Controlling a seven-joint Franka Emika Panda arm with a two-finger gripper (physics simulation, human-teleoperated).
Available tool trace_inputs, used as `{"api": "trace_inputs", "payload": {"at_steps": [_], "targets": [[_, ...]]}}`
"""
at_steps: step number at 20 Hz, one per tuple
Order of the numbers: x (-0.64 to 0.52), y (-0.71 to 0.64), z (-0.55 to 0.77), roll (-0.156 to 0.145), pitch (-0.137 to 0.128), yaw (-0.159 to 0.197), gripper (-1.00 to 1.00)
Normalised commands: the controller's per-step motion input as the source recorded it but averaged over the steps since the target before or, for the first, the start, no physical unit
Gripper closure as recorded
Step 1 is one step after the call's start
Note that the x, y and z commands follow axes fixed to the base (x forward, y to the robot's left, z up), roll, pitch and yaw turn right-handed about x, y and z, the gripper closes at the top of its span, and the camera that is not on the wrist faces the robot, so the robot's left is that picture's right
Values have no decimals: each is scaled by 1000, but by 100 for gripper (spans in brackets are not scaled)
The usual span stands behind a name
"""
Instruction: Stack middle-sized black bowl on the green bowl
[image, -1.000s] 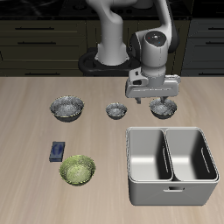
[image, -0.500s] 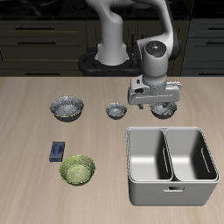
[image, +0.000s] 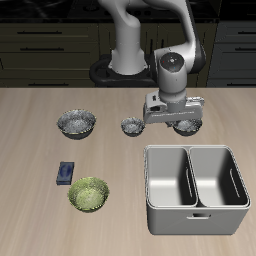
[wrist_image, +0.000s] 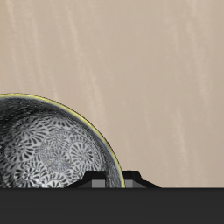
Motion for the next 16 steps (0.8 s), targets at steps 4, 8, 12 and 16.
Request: {"api": "trace_inputs", "payload": {"at_steps": [4,8,12,16], "targets": [[-16,-74,7,-2,5,-7,100],[28,-76,122,-11,-9,-8,100],[-3,-164,416,-18,-64,3,100],[6,-167,377,-12,-41,25,100]]}}
